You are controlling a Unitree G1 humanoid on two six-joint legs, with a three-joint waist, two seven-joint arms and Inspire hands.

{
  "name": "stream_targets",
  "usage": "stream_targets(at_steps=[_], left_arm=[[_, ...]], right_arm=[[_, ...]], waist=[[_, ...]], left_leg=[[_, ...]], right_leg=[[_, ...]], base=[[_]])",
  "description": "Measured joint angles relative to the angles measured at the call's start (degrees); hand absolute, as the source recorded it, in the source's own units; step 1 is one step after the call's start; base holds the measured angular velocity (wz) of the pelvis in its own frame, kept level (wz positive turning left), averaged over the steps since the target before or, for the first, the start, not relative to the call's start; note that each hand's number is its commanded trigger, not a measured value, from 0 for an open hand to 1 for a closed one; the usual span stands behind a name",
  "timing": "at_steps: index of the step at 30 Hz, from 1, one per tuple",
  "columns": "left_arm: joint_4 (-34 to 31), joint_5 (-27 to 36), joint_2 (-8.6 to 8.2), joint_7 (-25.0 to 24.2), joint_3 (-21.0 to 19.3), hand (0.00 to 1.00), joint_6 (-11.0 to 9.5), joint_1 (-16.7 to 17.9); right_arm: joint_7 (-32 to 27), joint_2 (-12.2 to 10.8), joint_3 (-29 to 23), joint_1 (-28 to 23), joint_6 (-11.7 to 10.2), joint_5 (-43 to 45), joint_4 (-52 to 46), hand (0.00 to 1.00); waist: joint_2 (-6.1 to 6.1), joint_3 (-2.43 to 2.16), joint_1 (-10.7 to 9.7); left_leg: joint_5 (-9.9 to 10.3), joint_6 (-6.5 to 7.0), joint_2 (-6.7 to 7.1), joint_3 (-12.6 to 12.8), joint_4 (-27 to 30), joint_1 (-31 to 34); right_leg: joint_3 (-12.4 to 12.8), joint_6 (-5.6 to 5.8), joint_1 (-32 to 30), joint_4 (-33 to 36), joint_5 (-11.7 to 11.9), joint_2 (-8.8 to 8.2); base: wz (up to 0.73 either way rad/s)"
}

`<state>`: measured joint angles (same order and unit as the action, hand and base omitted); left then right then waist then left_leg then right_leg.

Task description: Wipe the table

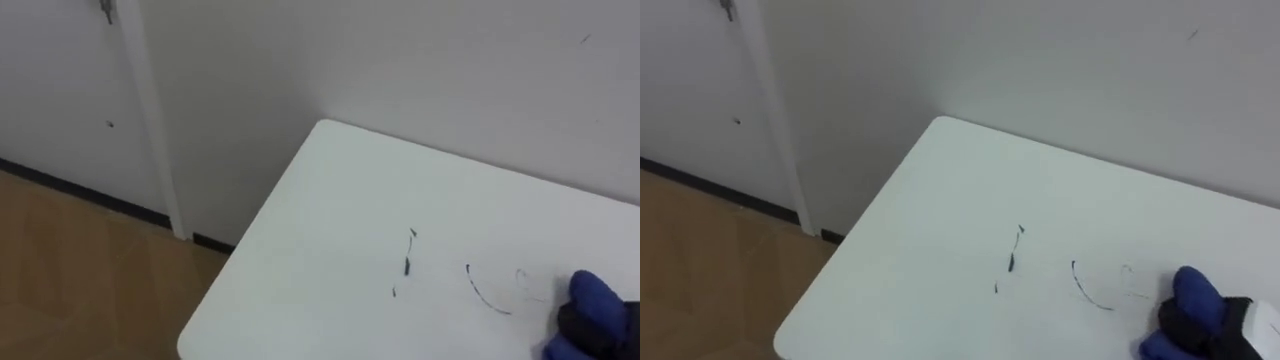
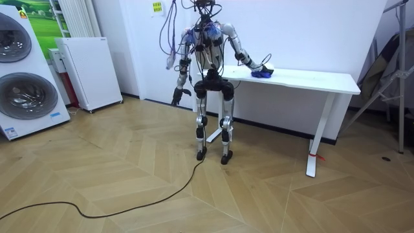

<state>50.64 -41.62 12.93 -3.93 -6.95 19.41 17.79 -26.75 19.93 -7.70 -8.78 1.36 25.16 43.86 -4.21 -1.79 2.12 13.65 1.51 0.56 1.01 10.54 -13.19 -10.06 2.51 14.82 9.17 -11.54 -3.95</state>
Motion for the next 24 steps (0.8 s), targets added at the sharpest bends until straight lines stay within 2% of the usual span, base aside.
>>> stream_targets(at_steps=[3, 5, 6, 8, 9, 11, 13, 15, 18, 19, 21, 23, 24], left_arm=[[1.4, 1.4, -1.22, 0.0, 2.2, 0.00, -0.3, -1.4], [2.5, 1.5, -2.14, 0.0, 3.2, 0.00, -0.2, -2.8], [2.9, 1.5, -2.22, 0.0, 3.5, 0.00, -0.3, -3.0], [3.8, 1.5, -2.25, 0.0, 6.0, 0.00, 0.3, -3.9], [3.8, 1.5, -2.27, 0.0, 6.4, 0.00, 0.5, -4.1], [3.1, 1.6, -2.30, -0.1, 8.1, 0.00, 0.5, -5.5], [2.1, 1.6, -2.42, -0.2, 9.6, 0.00, 0.6, -5.7], [1.6, 2.3, -2.42, -0.2, 10.6, 0.00, 0.6, -5.6], [1.7, 4.0, -2.43, -0.2, 10.7, 0.00, 0.5, -4.4], [1.7, 4.8, -2.34, -0.2, 10.7, 0.00, 0.4, -4.0], [1.2, 5.4, -1.99, -0.2, 10.7, 0.00, 0.3, -3.8], [1.4, 4.9, -1.30, -0.1, 10.3, 0.00, -0.3, -3.7], [1.7, 4.8, -1.08, 0.0, 10.2, 0.00, -0.6, -3.7]], right_arm=[[1.0, -1.0, 2.3, 3.8, 4.1, 0.5, -1.1, 1.00], [2.2, -2.7, 4.4, 6.0, 9.0, 4.9, -4.1, 1.00], [3.2, -2.8, 5.5, 6.2, 10.1, 6.1, -5.4, 1.00], [7.1, -3.3, 13.2, 6.3, 14.4, 12.2, -13.1, 1.00], [8.6, -3.3, 15.2, 6.6, 14.9, 14.1, -15.2, 1.00], [13.3, -3.9, 21.6, 9.2, 15.5, 19.5, -20.3, 1.00], [16.0, -3.9, 24.4, 10.9, 15.8, 21.5, -22.4, 1.00], [17.4, -3.6, 25.1, 11.7, 16.4, 23.2, -23.3, 1.00], [17.6, -3.2, 24.9, 11.1, 15.2, 23.6, -24.0, 1.00], [16.7, -3.2, 24.7, 10.7, 14.4, 22.7, -23.8, 1.00], [15.0, -2.9, 24.2, 10.3, 12.8, 20.8, -23.1, 1.00], [11.7, -2.7, 23.2, 8.8, 9.4, 17.1, -20.0, 1.00], [11.1, -2.6, 22.5, 8.4, 8.4, 16.4, -19.3, 1.00]], waist=[[0.70, 0.07, 0.8], [1.15, 0.31, 2.8], [1.18, 0.36, 3.1], [1.33, 0.63, 4.3], [1.38, 0.86, 4.9], [1.06, 2.09, 6.0], [1.01, 2.16, 7.1], [0.83, 2.25, 8.1], [0.40, 2.27, 6.8], [0.32, 2.26, 5.9], [0.27, 2.22, 5.4], [0.19, 2.05, 4.6], [0.22, 1.89, 4.6]], left_leg=[[0.0, -0.04, -0.35, 0.2, -0.9, -0.4], [0.2, -0.21, -1.01, 0.1, -1.0, -0.3], [0.2, -0.25, -1.18, 0.0, -1.0, -0.3], [0.4, -0.65, -1.82, -0.2, -0.9, -0.1], [0.4, -0.68, -1.90, -0.5, -0.9, 0.0], [0.2, -1.04, -1.90, -1.7, -0.9, 1.0], [-0.1, -1.23, -1.90, -2.1, -0.9, 2.1], [-0.3, -1.34, -1.92, -2.6, -0.9, 2.9], [-0.3, -1.37, -1.92, -3.5, -0.8, 3.6], [-0.3, -1.37, -1.81, -3.8, -0.6, 3.8], [-0.3, -1.37, -1.73, -3.8, -0.5, 4.1], [-0.3, -1.36, -1.59, -4.2, -0.2, 3.5], [-0.3, -1.31, -1.53, -4.3, -0.1, 3.5]], right_leg=[[1.2, -0.51, -1.1, 0.8, 0.4, 0.65], [1.3, -1.23, -2.7, 1.6, 1.0, 1.53], [1.2, -1.43, -3.0, 1.6, 1.2, 1.72], [1.3, -1.99, -4.0, 2.0, 1.6, 2.64], [1.2, -2.12, -4.4, 2.3, 1.7, 2.85], [0.8, -2.80, -5.5, 2.5, 1.6, 3.13], [0.5, -3.01, -6.5, 2.5, 1.4, 3.16], [0.3, -3.12, -7.1, 2.5, 1.3, 3.17], [-1.0, -3.11, -6.9, 1.4, 1.2, 3.18], [-1.3, -3.05, -6.8, 1.5, 1.2, 3.07], [-1.3, -3.00, -7.0, 1.3, 1.2, 2.98], [-1.5, -2.79, -5.7, 0.3, 1.3, 2.98], [-1.5, -2.78, -5.6, 0.4, 1.3, 2.92]], base=[[-0.48], [-0.68], [-0.51], [-0.43], [-0.34], [-0.01], [0.16], [0.13], [0.15], [0.14], [0.08], [0.14], [0.28]])
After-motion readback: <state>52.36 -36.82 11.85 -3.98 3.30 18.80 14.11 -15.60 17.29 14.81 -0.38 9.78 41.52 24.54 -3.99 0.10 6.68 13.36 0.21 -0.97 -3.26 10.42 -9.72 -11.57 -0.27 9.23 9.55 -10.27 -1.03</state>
